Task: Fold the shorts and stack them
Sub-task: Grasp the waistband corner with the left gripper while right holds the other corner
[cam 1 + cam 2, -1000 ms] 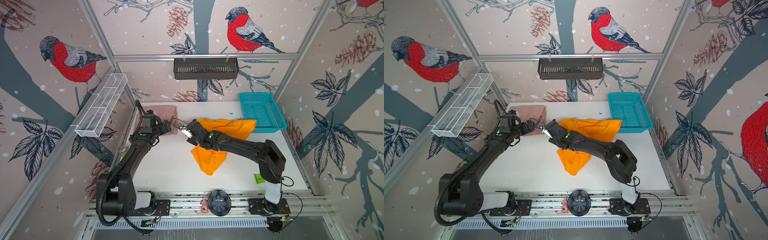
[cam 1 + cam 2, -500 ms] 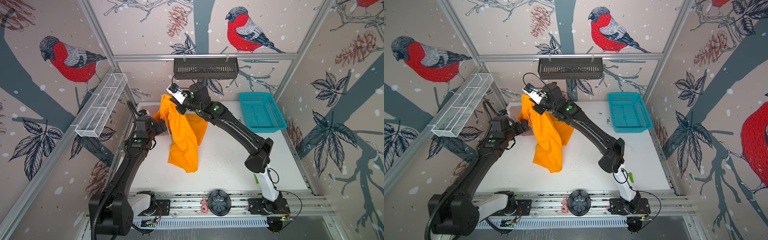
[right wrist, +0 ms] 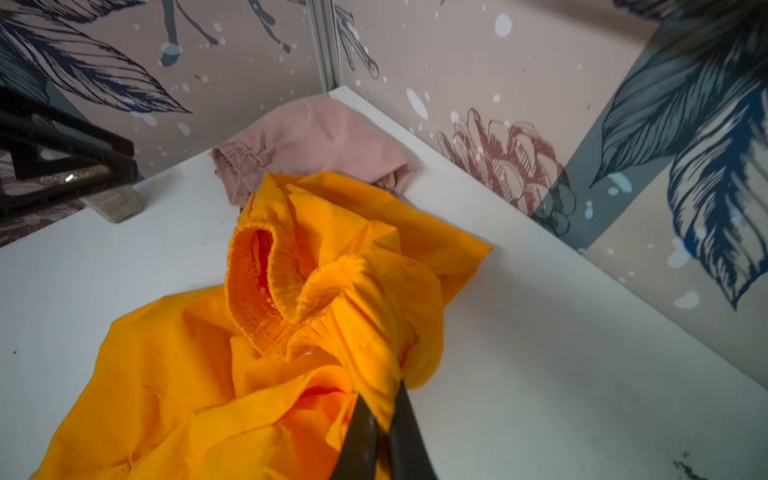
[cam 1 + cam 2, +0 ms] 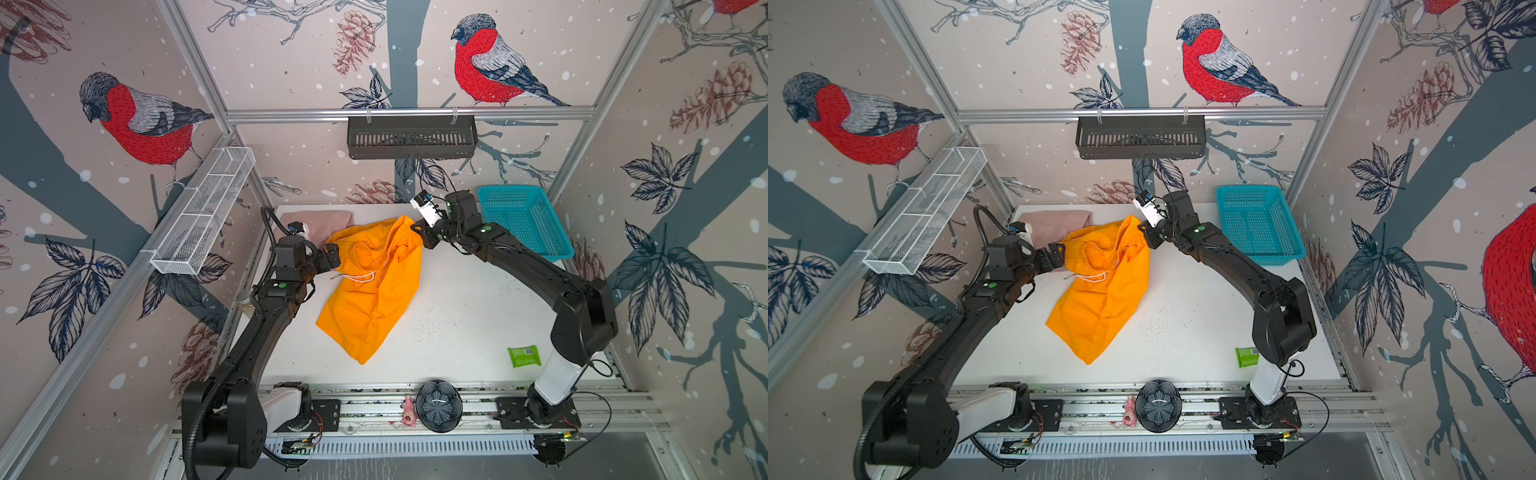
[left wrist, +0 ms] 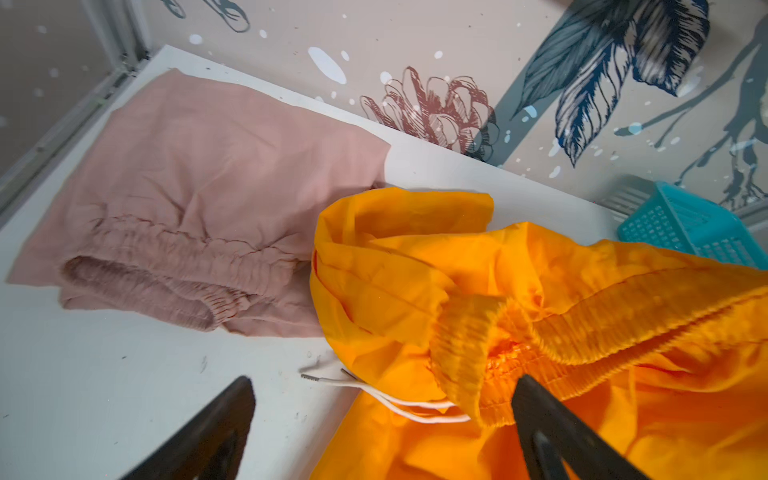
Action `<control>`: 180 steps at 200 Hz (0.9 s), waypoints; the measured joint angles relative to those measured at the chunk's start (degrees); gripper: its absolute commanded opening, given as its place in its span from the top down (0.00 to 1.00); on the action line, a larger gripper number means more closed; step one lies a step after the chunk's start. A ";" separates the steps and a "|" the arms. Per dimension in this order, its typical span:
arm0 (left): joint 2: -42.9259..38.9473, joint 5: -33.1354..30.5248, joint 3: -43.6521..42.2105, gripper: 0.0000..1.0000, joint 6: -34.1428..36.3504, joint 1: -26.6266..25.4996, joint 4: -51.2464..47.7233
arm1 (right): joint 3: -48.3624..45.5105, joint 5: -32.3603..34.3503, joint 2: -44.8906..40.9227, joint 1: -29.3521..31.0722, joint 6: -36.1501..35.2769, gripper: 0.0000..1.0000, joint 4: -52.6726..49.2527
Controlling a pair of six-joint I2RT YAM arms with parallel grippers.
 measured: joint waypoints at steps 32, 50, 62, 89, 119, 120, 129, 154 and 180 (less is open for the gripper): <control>6.27 6.01 1.18 0.03 2.93 -0.98 1.55 | -4.44 -4.57 0.00 -2.56 -0.07 0.99 2.14; 10.05 8.37 3.23 0.03 5.35 -2.93 1.53 | -5.62 -6.45 0.00 -2.64 -0.11 0.99 3.28; 12.57 8.20 5.49 0.03 7.80 -5.86 0.63 | -5.88 -7.54 0.00 -2.75 -0.13 0.99 4.15; 17.68 5.18 11.02 0.03 13.49 -11.80 -2.27 | -6.16 -9.09 0.02 -3.39 -0.11 0.99 5.75; 21.53 -1.90 14.82 0.04 17.40 -13.25 -5.57 | -7.37 -10.47 -0.22 -4.31 -0.11 0.99 6.56; 21.68 -2.21 14.93 0.03 17.51 -13.25 -5.70 | -7.45 -10.51 -0.26 -4.37 -0.11 0.99 6.54; 22.56 -3.82 15.72 0.04 18.34 -13.38 -6.73 | -7.98 -10.78 -0.68 -4.63 -0.09 0.99 6.56; 24.57 -5.60 17.90 0.08 20.26 -14.12 -8.70 | -9.09 -11.76 -1.92 -5.29 0.07 0.99 7.48; 25.92 -6.54 19.15 0.06 21.86 -15.89 -10.14 | -9.27 -12.50 -2.05 -5.73 0.28 0.98 8.26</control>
